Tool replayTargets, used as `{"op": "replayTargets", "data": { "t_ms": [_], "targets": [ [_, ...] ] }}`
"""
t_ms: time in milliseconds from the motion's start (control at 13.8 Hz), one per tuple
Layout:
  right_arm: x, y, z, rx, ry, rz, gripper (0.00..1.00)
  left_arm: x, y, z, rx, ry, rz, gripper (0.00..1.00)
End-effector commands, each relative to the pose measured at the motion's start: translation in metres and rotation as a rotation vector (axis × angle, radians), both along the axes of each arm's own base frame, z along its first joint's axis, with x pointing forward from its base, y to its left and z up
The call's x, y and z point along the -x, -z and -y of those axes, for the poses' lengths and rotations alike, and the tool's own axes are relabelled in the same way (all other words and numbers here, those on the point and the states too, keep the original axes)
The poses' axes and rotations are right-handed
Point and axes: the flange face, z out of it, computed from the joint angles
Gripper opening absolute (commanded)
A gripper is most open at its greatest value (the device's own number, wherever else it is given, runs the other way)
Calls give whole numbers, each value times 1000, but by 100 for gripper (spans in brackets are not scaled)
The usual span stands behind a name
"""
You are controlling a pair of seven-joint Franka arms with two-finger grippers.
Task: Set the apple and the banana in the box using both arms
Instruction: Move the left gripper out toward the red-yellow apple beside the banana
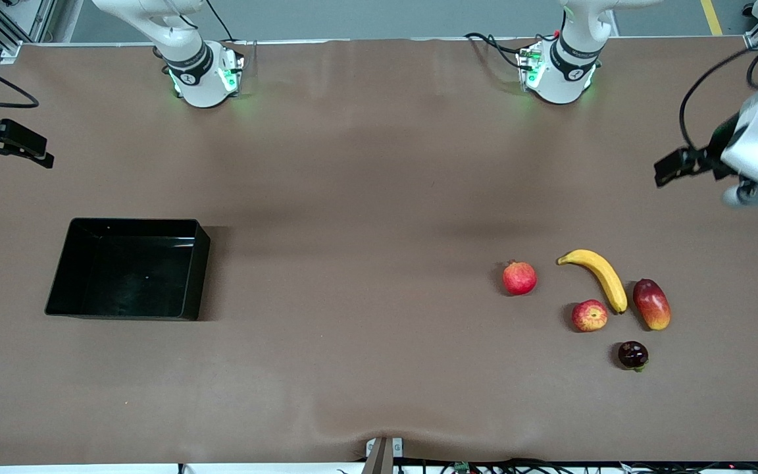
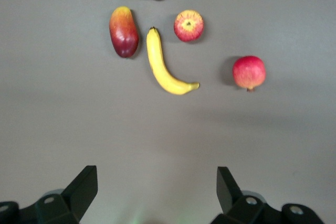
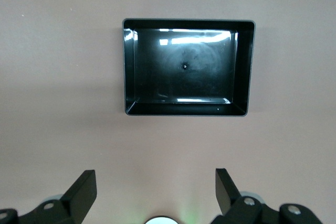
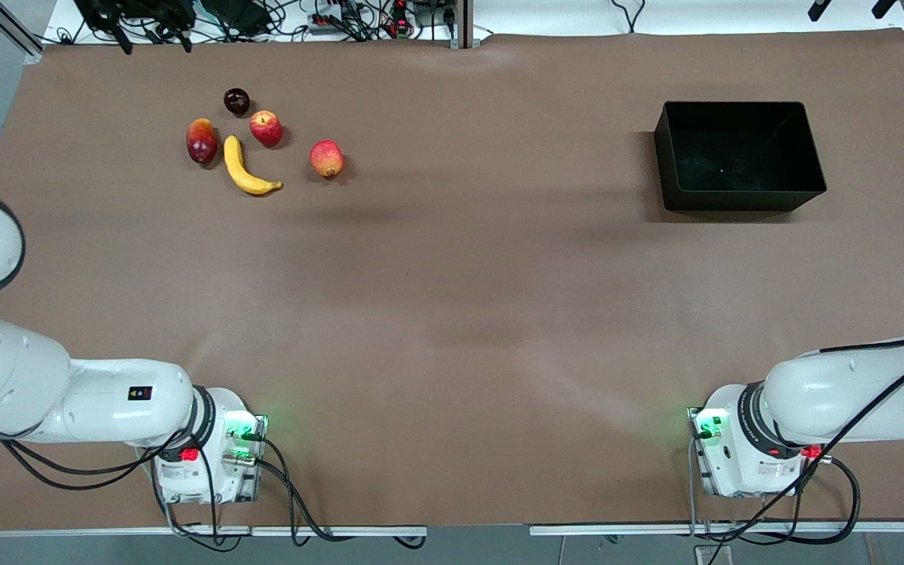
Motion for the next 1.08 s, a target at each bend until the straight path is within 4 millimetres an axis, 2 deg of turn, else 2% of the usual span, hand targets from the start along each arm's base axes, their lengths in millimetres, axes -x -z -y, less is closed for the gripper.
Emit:
{"op": "replayTargets", "data": {
  "t_ms": [0,144,361,506,650,795,867,939,1011],
  "targets": [
    [-2,12,18,14,23,-31,100,-30,49,-10,-5,-7,-10,100],
    [-20,43,29,15,39,-68,100,-49,94,-25,5,-29,-25,100],
    [-51,93,75,16,106,-63,100,-80,169,-31,31,-38,-16,100],
    [-66,126,102,29,141,-60,100,-100,212,-32,47,-41,38,100],
    [-70,147,125,46,165,-74,100,-114,243,-25,58,-32,73,100],
    [-79,175,132,39,141,-96,100,-128,271,-24,65,-32,97,100],
    [-84,189,142,39,121,-84,100,-132,286,-23,68,-31,90,100],
    [-90,208,152,37,108,-76,100,-137,291,-18,72,-26,92,100],
    [-94,227,169,36,100,-60,100,-141,294,-16,74,-21,97,100]
  ]
}}
